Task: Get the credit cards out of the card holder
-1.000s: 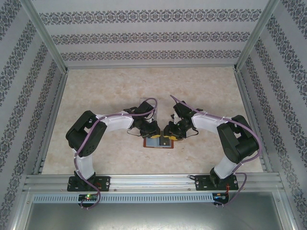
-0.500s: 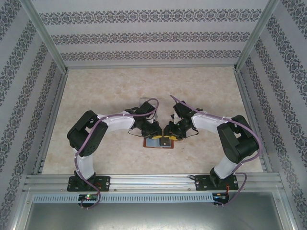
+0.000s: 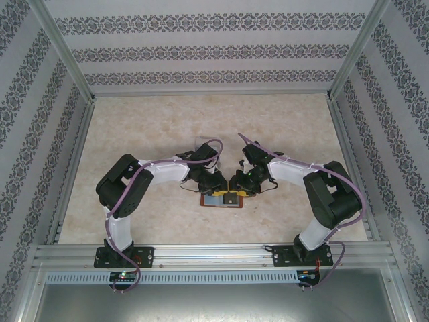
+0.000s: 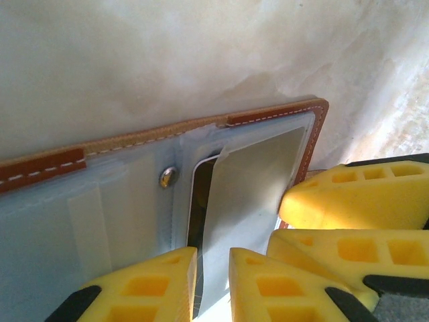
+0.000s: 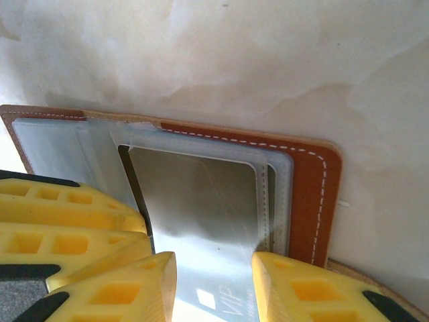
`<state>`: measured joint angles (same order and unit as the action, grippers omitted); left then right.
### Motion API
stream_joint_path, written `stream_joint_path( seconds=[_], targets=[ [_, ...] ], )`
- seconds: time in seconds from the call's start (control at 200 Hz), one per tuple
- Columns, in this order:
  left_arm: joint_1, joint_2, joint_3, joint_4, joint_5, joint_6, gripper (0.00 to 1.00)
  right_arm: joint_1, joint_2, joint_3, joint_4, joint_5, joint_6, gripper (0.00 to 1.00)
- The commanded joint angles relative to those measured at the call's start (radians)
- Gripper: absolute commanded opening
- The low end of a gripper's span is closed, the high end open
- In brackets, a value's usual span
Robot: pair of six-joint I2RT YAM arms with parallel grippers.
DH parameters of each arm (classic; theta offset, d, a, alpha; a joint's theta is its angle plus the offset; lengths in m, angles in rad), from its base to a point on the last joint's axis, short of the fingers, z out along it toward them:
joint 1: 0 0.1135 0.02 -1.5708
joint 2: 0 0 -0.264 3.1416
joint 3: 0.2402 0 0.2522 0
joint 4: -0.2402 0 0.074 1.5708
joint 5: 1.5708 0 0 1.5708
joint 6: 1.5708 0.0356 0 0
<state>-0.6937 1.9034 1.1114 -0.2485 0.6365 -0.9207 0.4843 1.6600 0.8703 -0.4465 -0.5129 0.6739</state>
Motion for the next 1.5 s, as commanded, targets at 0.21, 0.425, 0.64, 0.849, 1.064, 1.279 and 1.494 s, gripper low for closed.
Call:
stream_joint_path(
  seconds=[0.21,0.425,0.64,0.849,1.064,1.279,1.494],
  targets=[
    [-0.029,0.044,0.031,0.001,0.013,0.008,0.22,0.025,0.037,0.006,-0.037,0.023,-0.014,0.35],
    [-0.031,0.056,0.030,0.014,0.022,0.003,0.15,0.027,0.042,0.006,-0.034,0.023,-0.013,0.34],
    [-0.035,0.038,0.058,-0.123,-0.077,0.053,0.17,0.026,0.028,0.004,-0.045,0.038,-0.010,0.35],
    [-0.038,0.016,0.061,-0.203,-0.141,0.089,0.20,0.025,0.012,0.002,-0.057,0.057,-0.006,0.37],
    [-0.038,-0.016,0.058,-0.183,-0.130,0.082,0.21,0.026,0.016,0.005,-0.058,0.059,-0.008,0.37],
    [-0.034,-0.078,0.048,-0.142,-0.132,0.062,0.22,0.028,0.027,0.011,-0.060,0.059,-0.014,0.35],
    [-0.013,-0.104,-0.011,-0.079,-0.108,0.032,0.22,0.030,0.025,0.012,-0.067,0.062,-0.020,0.34]
  ],
)
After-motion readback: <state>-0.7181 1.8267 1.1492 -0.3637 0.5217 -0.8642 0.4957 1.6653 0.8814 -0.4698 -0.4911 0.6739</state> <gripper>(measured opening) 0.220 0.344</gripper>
